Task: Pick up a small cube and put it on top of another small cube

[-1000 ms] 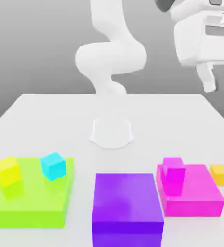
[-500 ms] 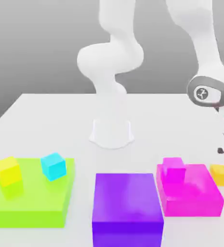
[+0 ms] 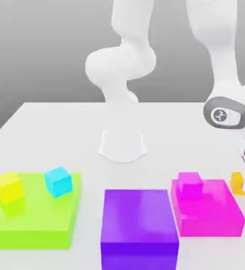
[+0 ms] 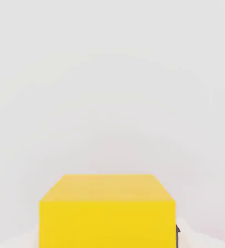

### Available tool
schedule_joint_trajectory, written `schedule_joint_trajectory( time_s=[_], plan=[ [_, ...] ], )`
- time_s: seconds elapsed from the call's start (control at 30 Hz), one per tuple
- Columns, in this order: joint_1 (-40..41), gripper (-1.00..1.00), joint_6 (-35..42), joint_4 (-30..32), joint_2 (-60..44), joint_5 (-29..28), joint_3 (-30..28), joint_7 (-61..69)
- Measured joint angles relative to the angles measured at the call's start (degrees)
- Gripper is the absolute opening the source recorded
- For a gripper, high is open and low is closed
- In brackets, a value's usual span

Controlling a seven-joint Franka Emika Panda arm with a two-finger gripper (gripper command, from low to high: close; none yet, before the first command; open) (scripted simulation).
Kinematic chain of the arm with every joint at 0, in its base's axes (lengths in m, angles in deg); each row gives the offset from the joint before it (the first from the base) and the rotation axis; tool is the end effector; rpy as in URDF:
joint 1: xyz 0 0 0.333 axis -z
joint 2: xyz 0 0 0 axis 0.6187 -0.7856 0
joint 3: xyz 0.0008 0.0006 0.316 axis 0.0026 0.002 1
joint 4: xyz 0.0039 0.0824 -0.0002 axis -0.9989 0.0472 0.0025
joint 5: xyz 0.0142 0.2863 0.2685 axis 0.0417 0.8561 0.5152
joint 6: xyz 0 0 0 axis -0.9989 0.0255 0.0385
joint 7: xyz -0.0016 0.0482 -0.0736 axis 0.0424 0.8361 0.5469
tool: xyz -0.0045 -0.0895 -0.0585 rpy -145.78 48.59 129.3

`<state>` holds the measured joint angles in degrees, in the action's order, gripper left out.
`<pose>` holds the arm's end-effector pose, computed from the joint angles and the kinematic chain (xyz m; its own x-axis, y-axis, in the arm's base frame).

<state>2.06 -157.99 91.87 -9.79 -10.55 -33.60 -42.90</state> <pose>0.2566 0.3427 0.1897 0.7669 0.6417 -0.0003 0.6417 -0.7669 0.0020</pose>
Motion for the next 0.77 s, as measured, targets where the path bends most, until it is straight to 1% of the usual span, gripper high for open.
schedule_joint_trajectory(
  time_s=[0.1, 0.23, 0.33, 0.47, 0.53, 0.67, 0.7, 0.77],
  plan=[
    [3.1, -1.00, 4.1, 2.1, 6.5, 4.7, -0.8, 5.4],
    [6.0, -1.00, 9.5, 4.9, 15.0, 8.7, -3.5, 11.4],
    [7.2, -1.00, 13.6, 7.0, 21.3, 10.2, -6.3, 14.9],
    [9.7, -1.00, 19.1, 9.9, 29.5, 10.7, -10.2, 18.4],
    [10.1, -1.00, 17.3, 10.9, 28.7, 10.6, -11.0, 18.9],
    [10.6, -1.00, 8.5, 12.5, 21.4, 10.1, -10.9, 18.8],
    [10.7, 1.00, 7.2, 12.7, 20.4, 10.0, -10.9, 18.7],
    [10.7, 1.00, 7.2, 12.7, 20.4, 10.0, -10.9, 18.7]
  ],
)
